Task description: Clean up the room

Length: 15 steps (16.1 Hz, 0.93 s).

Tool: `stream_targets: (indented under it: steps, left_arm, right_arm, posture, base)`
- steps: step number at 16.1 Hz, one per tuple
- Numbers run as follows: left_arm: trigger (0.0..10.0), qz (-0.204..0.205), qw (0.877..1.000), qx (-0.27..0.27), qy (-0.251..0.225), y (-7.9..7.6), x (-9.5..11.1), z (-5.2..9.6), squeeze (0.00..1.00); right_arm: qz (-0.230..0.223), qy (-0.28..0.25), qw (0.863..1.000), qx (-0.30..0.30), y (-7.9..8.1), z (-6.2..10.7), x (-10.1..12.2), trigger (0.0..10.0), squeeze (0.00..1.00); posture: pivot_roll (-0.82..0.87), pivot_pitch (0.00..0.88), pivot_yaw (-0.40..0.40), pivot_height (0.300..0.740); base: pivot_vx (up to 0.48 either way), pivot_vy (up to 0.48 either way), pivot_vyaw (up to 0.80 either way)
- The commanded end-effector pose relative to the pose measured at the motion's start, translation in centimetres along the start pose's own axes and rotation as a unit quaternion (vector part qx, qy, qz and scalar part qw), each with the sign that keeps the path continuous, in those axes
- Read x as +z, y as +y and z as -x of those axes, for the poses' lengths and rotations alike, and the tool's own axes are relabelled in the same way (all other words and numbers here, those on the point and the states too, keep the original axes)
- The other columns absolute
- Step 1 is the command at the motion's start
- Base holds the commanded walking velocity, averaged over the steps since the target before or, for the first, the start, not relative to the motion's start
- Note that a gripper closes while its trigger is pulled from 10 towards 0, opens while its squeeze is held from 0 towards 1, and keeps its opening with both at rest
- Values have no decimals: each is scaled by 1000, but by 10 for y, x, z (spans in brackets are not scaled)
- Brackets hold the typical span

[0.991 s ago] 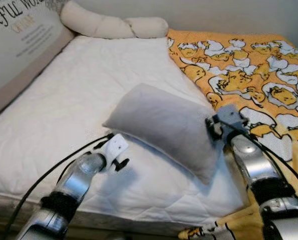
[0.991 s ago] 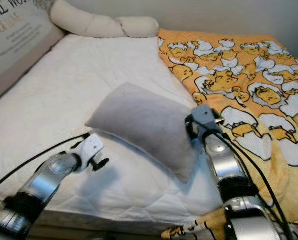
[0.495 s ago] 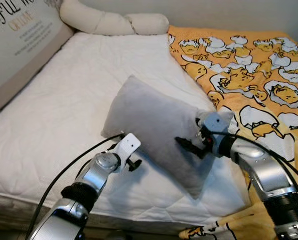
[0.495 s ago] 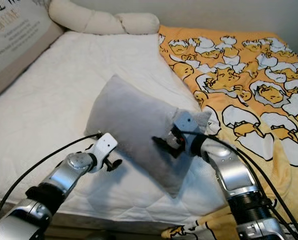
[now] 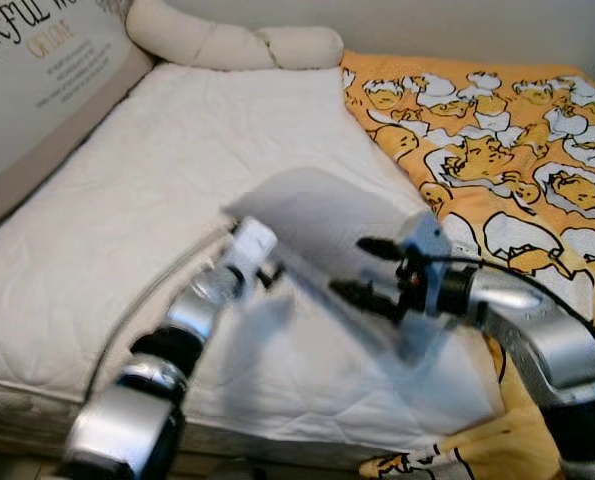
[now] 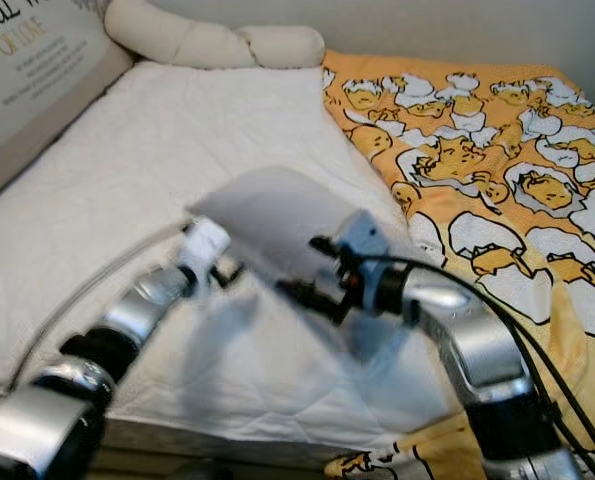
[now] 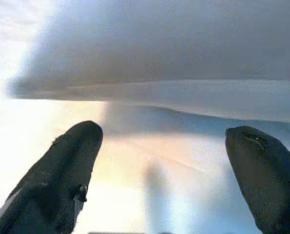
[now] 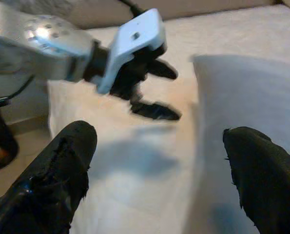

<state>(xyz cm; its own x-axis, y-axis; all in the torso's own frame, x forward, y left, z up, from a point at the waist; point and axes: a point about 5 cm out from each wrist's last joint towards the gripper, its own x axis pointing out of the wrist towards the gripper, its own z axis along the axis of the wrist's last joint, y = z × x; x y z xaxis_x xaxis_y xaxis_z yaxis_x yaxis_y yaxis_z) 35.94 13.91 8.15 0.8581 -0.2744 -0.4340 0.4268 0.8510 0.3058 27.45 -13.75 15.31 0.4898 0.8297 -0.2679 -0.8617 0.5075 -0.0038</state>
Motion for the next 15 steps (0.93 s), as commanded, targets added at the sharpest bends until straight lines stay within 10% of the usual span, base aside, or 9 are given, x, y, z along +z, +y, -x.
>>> stream_targets:
  steps: [1, 3, 6, 9, 12, 15]
  left_arm:
    - [10000, 3, 1000, 28, 0, 18, 0, 3, 0]
    - [10000, -14, 1000, 9, 17, 25, -8, 7, 0]
    - [10000, -37, 995, -81, 33, -4, -16, 5, 0]
    - [10000, -67, 980, -184, 45, -49, -14, -1, 0]
    - [10000, -79, 973, -213, 48, -70, -9, -5, 0]
    - [10000, -87, 970, -207, 97, -78, -26, -4, 0]
  right_arm:
    - [14, -19, 999, -35, -8, 2, 9, 10000, 0]
    - [54, 2, 963, -262, -65, 8, 5, 10000, 0]
    - [13, 12, 927, -376, -99, 16, -6, 10000, 0]
    - [116, 108, 868, -471, -127, 20, -23, 10000, 0]
    - [177, 176, 859, -446, -126, 17, -40, 10000, 0]
    - [132, 208, 897, -367, -110, 2, -69, 10000, 0]
  posture:
    - [72, 0, 41, 740]
    - [73, 0, 45, 740]
    - [72, 0, 57, 740]
    - [69, 0, 67, 740]
    - [76, 0, 58, 740]
    - [80, 0, 47, 740]
  base:
    - [0, 0, 0]
    - [0, 0, 0]
    - [0, 0, 0]
    - [0, 0, 0]
    - [0, 0, 0]
    - [0, 0, 0]
